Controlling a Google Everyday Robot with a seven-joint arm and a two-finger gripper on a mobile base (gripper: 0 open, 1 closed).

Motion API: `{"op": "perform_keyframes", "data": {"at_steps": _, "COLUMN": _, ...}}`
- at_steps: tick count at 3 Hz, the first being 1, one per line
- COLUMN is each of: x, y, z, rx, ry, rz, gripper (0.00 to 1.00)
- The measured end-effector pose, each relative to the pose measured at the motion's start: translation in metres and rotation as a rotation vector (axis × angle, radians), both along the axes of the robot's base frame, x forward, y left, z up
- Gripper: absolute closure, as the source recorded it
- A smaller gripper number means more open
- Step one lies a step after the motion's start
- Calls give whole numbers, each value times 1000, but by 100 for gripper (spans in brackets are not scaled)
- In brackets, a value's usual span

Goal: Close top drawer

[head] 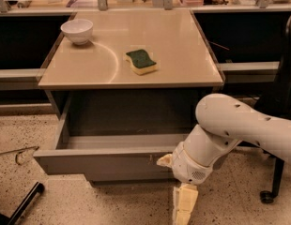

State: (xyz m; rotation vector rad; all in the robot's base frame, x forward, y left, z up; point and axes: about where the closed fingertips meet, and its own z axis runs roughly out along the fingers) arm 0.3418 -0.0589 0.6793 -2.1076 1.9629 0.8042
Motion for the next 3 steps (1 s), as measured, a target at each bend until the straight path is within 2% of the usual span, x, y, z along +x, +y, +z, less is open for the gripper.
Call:
{"op": "perform_keyframes", "data": {"at_steps": 1, "x": 0, "y": 0, "z": 0, "rx": 0, "ry": 0, "rz": 0, "gripper": 0}}
{"op": "perform_keyframes", "data": {"at_steps": 2, "x": 13, "y": 2, "z": -4, "rx": -18, "ry": -16, "rz": 4, "gripper": 0}}
{"op": "perform_keyframes", "data": {"at_steps": 3, "x": 43, "y": 3, "z": -3, "rx": -19, "ry": -59, "rz": 2, "gripper": 0}}
